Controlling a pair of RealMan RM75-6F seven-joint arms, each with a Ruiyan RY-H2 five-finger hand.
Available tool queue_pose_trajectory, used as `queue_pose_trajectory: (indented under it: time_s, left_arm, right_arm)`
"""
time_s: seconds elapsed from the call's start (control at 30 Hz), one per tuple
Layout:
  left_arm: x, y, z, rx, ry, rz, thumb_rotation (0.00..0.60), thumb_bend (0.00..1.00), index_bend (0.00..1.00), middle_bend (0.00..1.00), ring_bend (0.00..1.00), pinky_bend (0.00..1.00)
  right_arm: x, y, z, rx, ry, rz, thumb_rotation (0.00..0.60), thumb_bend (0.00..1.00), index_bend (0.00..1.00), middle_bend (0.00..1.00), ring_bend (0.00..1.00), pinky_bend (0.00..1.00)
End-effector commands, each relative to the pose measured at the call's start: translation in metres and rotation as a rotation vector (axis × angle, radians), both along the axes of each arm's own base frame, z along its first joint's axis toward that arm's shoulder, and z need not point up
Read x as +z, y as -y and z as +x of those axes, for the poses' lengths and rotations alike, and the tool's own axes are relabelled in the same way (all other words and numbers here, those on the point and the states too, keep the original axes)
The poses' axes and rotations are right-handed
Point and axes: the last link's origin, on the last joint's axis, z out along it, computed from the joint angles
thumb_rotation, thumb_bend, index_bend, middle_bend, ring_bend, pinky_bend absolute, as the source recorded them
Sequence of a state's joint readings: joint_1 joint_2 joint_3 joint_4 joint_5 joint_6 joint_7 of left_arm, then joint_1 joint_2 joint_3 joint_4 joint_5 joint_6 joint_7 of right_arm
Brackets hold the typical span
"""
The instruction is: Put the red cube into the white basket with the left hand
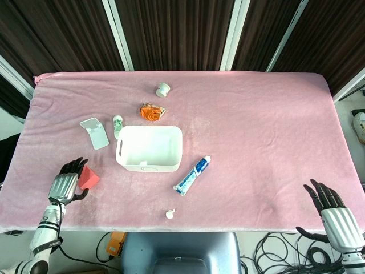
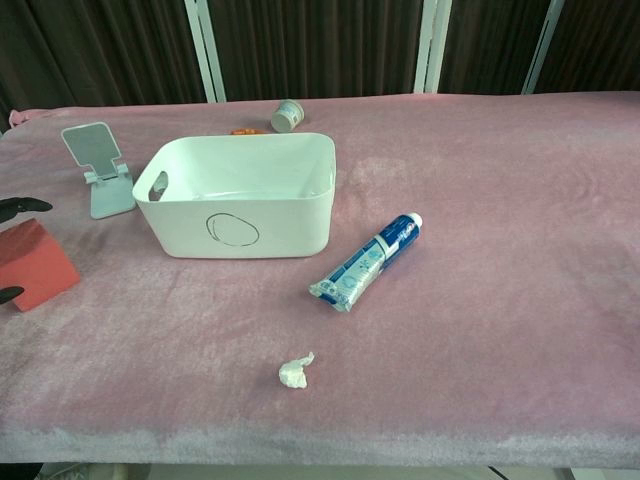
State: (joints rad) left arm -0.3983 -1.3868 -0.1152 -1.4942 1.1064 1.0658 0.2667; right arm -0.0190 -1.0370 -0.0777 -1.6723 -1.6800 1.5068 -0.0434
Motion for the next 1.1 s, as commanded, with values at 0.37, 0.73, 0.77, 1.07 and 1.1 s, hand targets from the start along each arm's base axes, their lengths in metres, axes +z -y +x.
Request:
queue_pose_trajectory:
  time_s: [0.37, 0.73, 0.77, 1.07, 1.1]
  left_arm:
    - [-0.003, -0.002, -0.001, -0.003, 0.002, -0.006, 0.600, 0.34, 0.00, 0.00, 0.00, 0.10]
    - [-0.007, -0.009, -0.005, -0.005, -0.002, 0.030, 0.600, 0.39, 0.15, 0.24, 0.30, 0.38]
    - [-0.008, -0.009, -0.006, 0.004, 0.001, 0.021, 0.600, 0.40, 0.16, 0.26, 0.33, 0.40]
    - [0.008, -0.013, 0.006, -0.056, 0.047, 0.096, 0.600, 0.47, 0.26, 0.39, 0.46, 0.53]
    - [0.016, -0.013, 0.011, -0.084, 0.053, 0.125, 0.600, 0.47, 0.27, 0.40, 0.47, 0.54]
  right_arm:
    - [0.000, 0.001, 0.000, -0.003, -0.003, 0.003, 0.600, 0.10, 0.00, 0.00, 0.01, 0.23]
    - [0.000, 0.001, 0.000, -0.002, -0.004, 0.009, 0.600, 0.10, 0.00, 0.00, 0.01, 0.23]
    - [0.000, 0.001, 0.000, 0.000, -0.003, 0.008, 0.600, 0.10, 0.00, 0.00, 0.01, 0.23]
    - [0.000, 0.001, 0.000, 0.001, -0.002, 0.008, 0.600, 0.10, 0.00, 0.00, 0.01, 0.23]
    - [0.000, 0.001, 0.000, 0.001, -0.002, 0.008, 0.600, 0.10, 0.00, 0.00, 0.01, 0.23]
